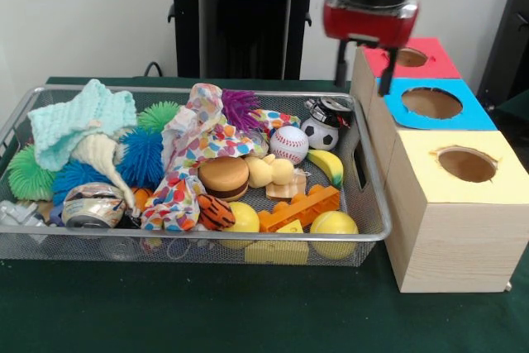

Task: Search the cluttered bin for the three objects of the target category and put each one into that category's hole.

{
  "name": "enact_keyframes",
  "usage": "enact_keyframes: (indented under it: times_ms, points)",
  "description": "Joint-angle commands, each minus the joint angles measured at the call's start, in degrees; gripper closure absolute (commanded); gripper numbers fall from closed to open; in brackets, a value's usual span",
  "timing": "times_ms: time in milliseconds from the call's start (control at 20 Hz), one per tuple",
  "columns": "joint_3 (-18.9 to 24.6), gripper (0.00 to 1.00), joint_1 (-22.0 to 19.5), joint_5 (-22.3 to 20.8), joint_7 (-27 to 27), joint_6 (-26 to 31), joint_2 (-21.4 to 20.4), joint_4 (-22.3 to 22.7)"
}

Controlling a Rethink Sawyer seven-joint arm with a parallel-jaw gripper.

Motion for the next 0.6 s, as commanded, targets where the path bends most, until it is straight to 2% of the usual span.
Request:
enact_keyframes:
  times_ms: [50, 250, 600]
  points:
    - [5.57, 0.00, -6.56, -8.05, -20.71, 0.69, 4.98, 2.26]
    - [7.04, 0.00, -9.42, -10.35, -21.51, 0.61, 5.58, 2.32]
    - [9.95, 0.00, -16.78, -14.48, -25.68, -0.20, 8.07, 2.45]
